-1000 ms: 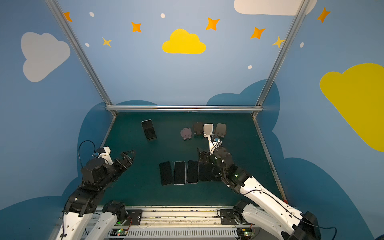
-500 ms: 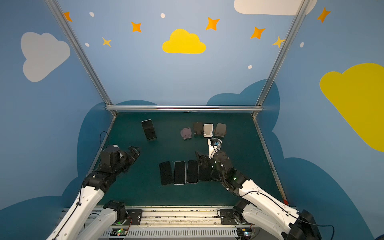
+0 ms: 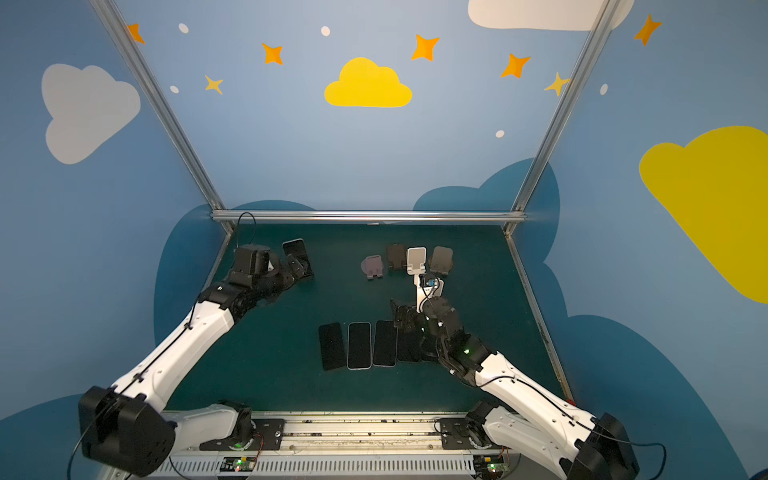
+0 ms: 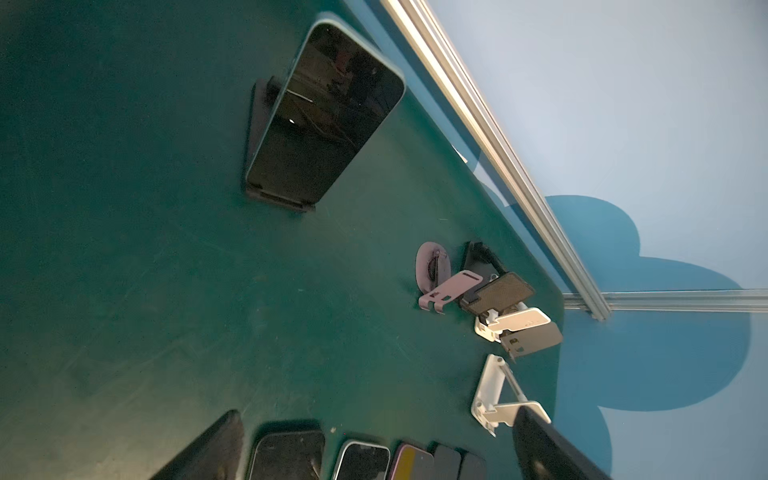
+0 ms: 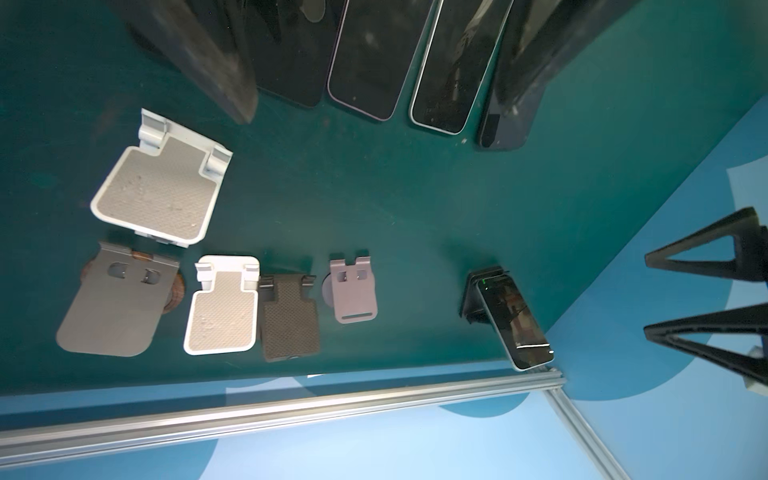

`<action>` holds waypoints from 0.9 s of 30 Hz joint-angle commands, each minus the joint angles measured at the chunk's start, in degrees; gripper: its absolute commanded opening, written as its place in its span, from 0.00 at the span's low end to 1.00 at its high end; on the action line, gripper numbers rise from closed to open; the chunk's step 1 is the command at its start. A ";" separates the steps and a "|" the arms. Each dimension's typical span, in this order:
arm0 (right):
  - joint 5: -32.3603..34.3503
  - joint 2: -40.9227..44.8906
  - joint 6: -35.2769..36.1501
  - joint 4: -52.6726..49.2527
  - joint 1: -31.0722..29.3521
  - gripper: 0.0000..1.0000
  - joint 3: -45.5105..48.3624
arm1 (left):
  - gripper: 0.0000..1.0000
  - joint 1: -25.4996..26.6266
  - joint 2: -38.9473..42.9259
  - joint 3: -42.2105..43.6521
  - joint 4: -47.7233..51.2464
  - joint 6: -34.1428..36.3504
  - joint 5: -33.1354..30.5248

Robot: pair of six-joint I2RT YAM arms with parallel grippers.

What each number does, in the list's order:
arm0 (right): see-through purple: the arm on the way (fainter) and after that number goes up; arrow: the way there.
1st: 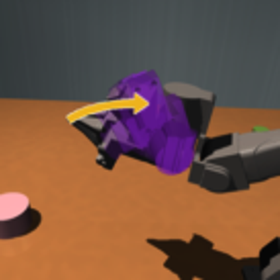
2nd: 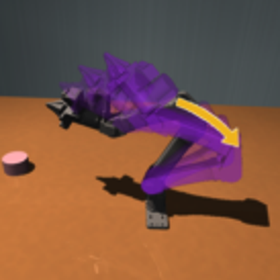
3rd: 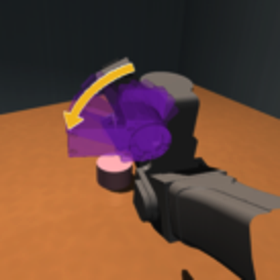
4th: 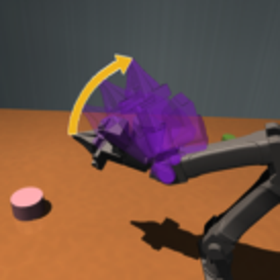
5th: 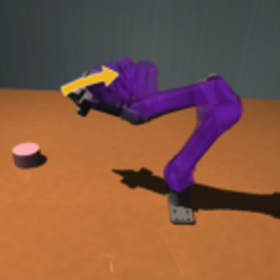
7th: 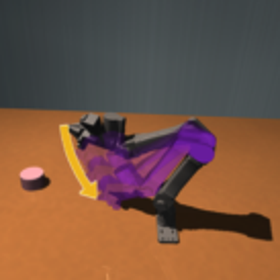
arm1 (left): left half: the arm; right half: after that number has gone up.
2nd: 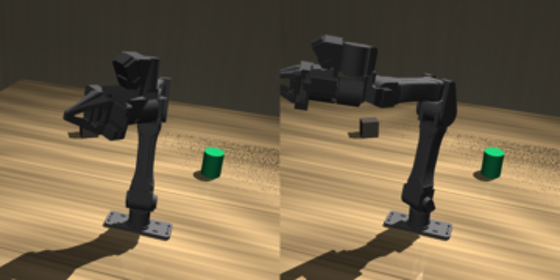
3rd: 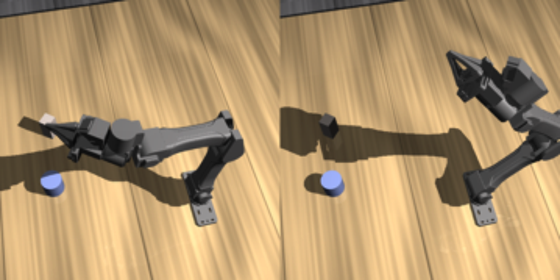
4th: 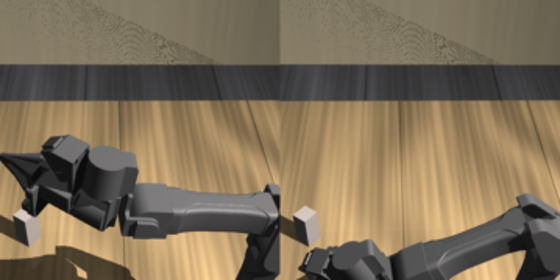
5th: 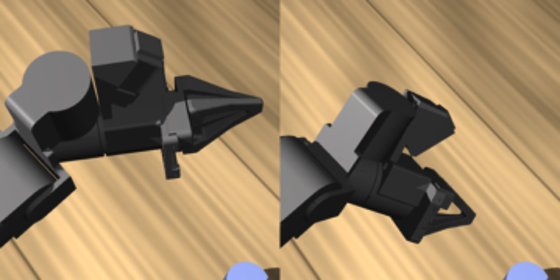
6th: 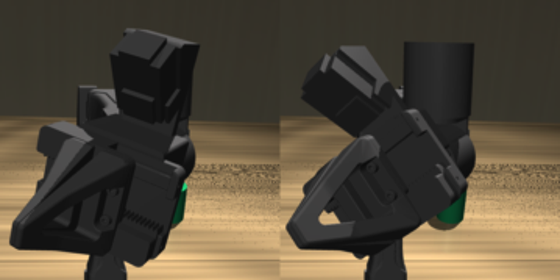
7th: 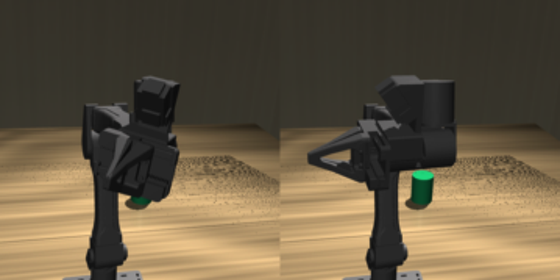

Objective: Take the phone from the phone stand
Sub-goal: 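Reach the left gripper to the phone in the farthest black stand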

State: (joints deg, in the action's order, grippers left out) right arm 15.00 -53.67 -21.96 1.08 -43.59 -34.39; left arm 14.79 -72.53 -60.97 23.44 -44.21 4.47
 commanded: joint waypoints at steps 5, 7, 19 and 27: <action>0.34 -1.68 1.60 1.91 0.54 0.91 2.02 | 1.00 5.98 -11.51 -12.33 4.05 10.18 -25.15; 0.42 -2.30 1.66 2.20 0.62 0.91 2.19 | 1.00 6.66 -14.51 -13.50 1.48 12.72 -30.70; 0.41 -4.23 1.97 2.54 1.10 0.91 2.75 | 1.00 4.70 -31.33 -26.62 -1.45 26.64 -37.64; 0.74 -4.68 2.38 1.81 1.23 0.91 2.67 | 1.00 2.93 -35.75 -25.39 -6.14 23.67 -37.12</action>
State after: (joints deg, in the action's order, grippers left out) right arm 15.20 -58.17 -20.45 2.70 -42.57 -32.16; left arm 18.24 -107.83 -87.26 19.84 -19.86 -31.79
